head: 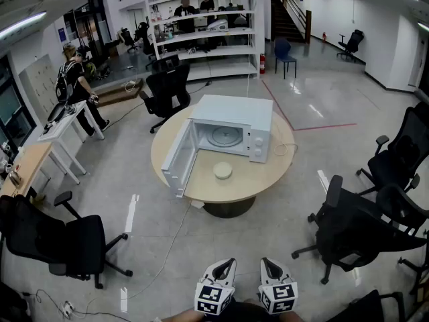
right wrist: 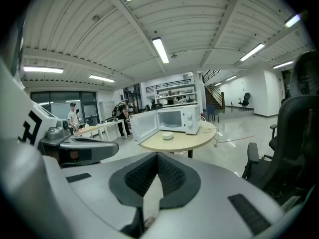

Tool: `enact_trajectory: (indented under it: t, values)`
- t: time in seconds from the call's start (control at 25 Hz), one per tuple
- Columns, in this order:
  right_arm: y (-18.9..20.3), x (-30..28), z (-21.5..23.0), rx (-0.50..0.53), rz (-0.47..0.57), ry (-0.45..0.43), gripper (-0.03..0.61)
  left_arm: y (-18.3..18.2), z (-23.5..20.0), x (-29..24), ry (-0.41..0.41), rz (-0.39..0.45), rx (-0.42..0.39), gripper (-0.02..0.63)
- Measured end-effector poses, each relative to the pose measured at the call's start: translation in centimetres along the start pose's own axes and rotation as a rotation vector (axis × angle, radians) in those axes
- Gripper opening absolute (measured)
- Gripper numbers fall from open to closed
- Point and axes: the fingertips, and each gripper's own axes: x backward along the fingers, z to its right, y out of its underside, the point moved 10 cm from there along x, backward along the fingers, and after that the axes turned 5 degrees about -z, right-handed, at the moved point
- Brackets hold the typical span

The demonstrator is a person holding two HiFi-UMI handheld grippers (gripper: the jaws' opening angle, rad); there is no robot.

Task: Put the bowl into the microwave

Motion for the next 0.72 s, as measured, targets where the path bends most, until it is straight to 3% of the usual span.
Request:
enact_trajectory:
  t: [0.72]
  values:
    - [-3.4, -5.7, 1.6, -0.032, 0.001, 0.018, 0.015, -3.1, -4.7, -4.6, 0.018, -0.005, 0.002, 0.046]
